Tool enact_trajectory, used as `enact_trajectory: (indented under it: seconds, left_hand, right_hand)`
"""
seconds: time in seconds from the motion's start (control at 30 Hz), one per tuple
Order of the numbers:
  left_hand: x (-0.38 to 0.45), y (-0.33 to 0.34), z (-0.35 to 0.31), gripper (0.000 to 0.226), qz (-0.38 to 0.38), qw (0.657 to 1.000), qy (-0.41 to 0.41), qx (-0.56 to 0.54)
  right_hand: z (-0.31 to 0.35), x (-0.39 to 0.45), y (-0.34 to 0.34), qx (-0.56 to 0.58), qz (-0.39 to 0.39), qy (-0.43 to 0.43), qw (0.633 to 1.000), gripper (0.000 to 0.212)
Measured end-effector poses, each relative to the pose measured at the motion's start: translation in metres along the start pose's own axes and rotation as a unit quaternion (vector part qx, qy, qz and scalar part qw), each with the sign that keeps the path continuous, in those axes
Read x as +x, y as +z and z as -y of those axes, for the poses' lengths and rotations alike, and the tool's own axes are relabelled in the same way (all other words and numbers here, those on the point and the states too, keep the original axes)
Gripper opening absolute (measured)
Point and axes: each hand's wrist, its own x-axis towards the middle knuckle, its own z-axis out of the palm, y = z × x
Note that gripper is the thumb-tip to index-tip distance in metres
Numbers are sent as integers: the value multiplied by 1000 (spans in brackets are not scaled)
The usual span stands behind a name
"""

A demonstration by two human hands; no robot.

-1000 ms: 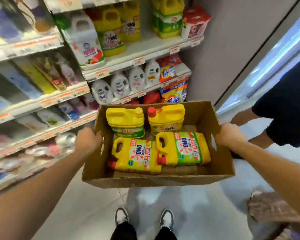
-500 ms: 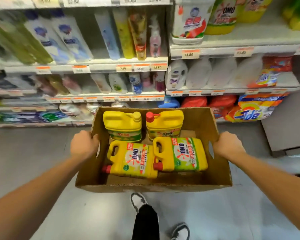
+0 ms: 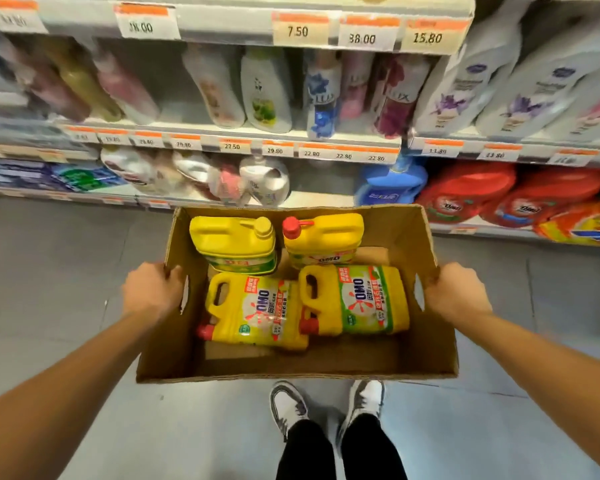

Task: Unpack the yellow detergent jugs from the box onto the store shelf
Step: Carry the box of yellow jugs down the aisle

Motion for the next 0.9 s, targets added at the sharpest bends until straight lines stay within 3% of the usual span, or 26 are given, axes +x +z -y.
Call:
enact_trajectory:
  seconds: [0.27, 0.63, 0.9]
  left_hand:
    - [62, 112, 10, 40, 10, 997, -68, -24]
    - [147, 247, 20, 39, 21, 996, -71, -42]
    - [182, 302, 31, 41, 11, 997, -68, -38]
  right_hand:
    - [-4, 98, 89, 6, 2, -6, 1000, 20]
    - [-8, 201, 190, -16, -8, -12, 1000, 27]
    - [-13, 239, 241, -29, -8, -4, 1000, 26]
